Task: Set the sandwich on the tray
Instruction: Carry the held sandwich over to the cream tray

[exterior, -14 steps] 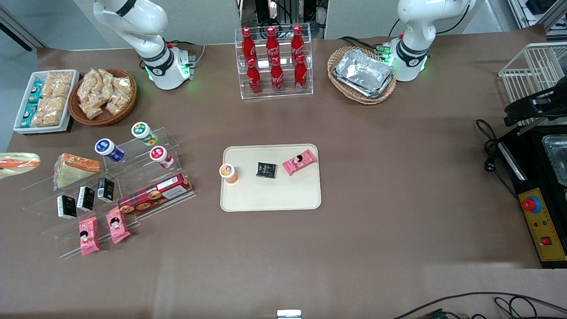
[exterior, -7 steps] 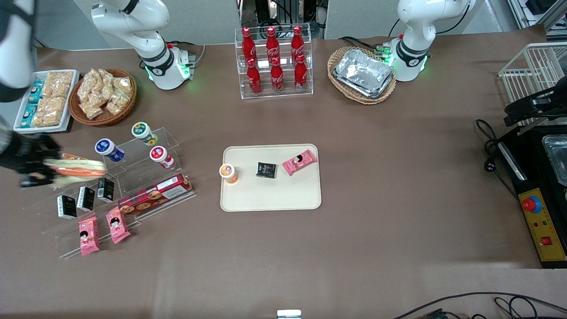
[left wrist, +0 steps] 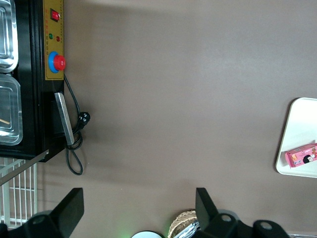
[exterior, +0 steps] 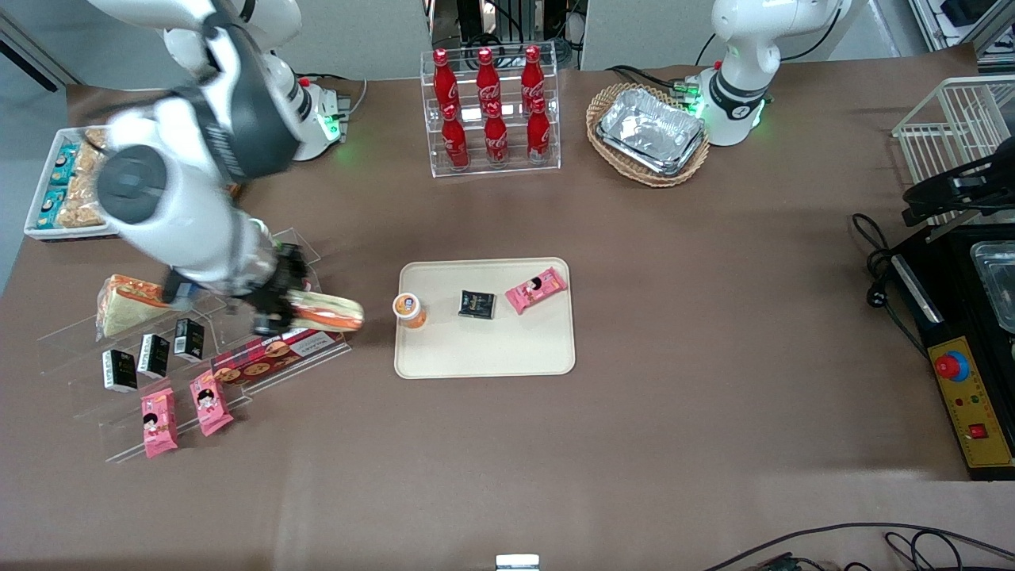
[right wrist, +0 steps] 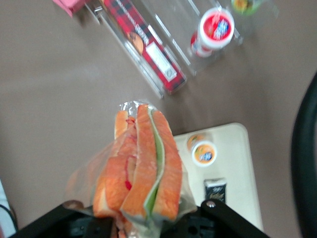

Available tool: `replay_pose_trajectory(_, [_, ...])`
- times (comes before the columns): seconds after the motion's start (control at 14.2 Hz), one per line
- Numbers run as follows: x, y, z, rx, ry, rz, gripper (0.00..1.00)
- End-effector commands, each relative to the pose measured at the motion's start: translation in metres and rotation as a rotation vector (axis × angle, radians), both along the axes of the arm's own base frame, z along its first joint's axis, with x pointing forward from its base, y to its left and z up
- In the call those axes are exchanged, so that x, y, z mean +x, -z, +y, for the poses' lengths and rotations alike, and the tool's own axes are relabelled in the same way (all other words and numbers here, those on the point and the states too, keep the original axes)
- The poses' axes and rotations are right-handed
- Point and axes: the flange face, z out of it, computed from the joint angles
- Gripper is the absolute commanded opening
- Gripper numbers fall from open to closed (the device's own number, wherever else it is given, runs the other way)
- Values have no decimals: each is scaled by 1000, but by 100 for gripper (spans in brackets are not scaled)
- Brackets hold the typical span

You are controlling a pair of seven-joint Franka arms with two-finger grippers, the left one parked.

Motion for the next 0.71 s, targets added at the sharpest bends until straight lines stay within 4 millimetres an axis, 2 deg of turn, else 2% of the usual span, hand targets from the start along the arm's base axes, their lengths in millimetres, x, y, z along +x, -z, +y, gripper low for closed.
replay_pose_trajectory(0.0, [10, 38, 51, 25, 110, -35, 0])
replay_pose_trajectory(0.21, [-1, 63, 98, 51, 86, -35, 0])
replay_pose_trajectory(0.28, [-3, 78, 108, 43, 75, -22, 0])
replay_pose_trajectory(0.42, [-11, 109, 142, 43, 35, -29, 0])
replay_pose_trajectory(0.64, [-19, 157, 181, 55, -14, -62, 0])
